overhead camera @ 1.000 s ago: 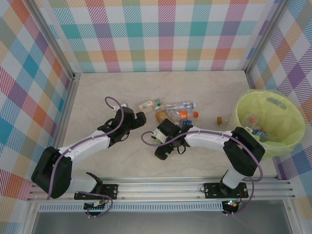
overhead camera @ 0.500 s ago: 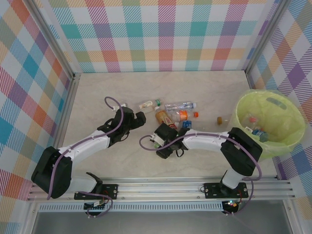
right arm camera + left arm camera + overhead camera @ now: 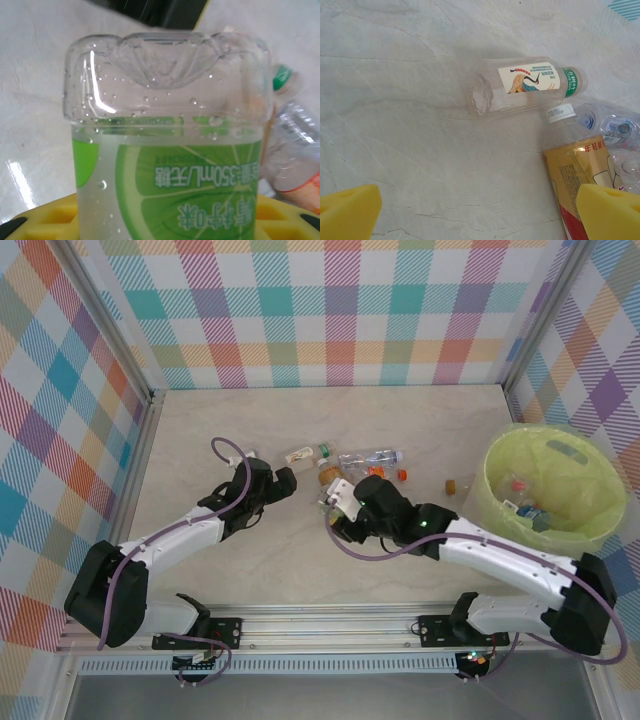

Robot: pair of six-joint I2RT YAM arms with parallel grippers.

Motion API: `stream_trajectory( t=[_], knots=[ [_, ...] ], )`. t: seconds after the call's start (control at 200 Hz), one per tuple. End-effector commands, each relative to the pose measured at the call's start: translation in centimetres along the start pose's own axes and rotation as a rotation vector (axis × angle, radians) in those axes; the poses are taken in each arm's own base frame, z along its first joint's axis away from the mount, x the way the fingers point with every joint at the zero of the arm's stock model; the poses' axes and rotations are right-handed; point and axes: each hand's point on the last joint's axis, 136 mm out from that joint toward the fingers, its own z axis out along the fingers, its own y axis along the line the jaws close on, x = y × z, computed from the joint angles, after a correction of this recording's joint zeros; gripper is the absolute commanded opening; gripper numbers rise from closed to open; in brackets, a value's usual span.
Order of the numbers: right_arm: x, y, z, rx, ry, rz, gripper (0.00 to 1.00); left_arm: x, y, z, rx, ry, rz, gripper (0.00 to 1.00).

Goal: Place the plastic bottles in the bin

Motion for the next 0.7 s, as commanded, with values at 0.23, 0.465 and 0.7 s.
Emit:
stream_trajectory(
  t=[0.23, 0.465, 0.7],
  knots=[
    [-3.9, -9.5, -9.9, 0.342, -0.054, 0.033, 0.45, -0.5, -0.2, 0.0, 0.029, -0.017, -0.024, 1.00],
    [-4.7, -17.5, -17.4, 0.616, -0.133, 0.122, 0.42, -0.7, -0.5, 0.0, 0.038, -0.020, -0.026, 1.00],
    [-3.1, -22.5, -23.7, 0.876, -0.092, 0.174, 0.44, -0.8, -0.5, -0.3, 0.042, -0.020, -0.014, 1.00]
  ],
)
